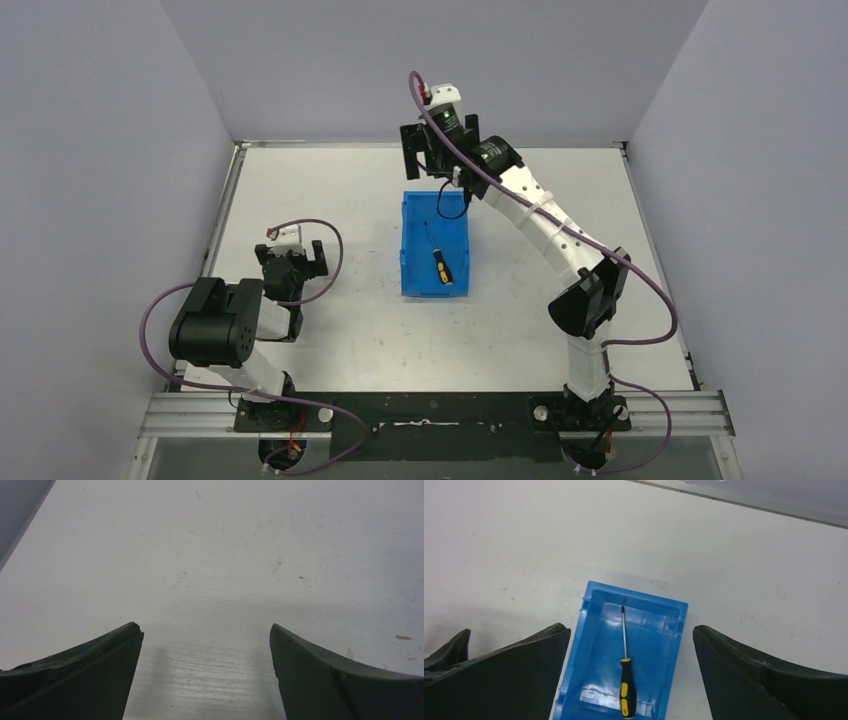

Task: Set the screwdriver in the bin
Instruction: Reset both arms

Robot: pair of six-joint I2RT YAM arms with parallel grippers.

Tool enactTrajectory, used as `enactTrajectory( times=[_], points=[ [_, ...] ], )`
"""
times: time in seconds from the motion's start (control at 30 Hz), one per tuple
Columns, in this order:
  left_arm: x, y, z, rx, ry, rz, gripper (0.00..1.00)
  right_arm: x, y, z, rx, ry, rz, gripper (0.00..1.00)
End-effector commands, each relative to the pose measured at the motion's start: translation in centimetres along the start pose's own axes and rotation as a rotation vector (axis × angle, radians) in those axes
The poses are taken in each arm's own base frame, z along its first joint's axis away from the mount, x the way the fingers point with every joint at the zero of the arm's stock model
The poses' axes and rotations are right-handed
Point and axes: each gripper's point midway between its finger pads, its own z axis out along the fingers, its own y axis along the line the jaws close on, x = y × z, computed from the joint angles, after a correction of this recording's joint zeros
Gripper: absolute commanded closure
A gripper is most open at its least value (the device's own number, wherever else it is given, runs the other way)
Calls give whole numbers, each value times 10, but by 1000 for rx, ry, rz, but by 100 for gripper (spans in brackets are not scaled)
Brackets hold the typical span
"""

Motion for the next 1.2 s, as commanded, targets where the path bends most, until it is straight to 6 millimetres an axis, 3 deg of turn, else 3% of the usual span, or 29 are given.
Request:
enactTrajectory(
  times=[0.0,0.3,0.5,0.67,0.93,1.17],
  points=[
    [-22,-3,6,7,-73,-5,3,-21,-54,-9,51,-31,13,0],
    [-22,-3,6,7,-74,-5,3,-27,-151,-21,151,-8,25,0],
    [-22,-3,5,7,-74,-5,3,-16,-213,-29,195,12,67,0],
    [-22,-3,5,7,-75,-5,3,-8,-253,-38,234,23,91,0],
    [-22,-3,6,7,-75,-6,3,0,-295,-52,263,24,139,0],
    [-22,-3,5,7,-76,-5,3,3,-308,-60,291,26,144,0]
  ],
)
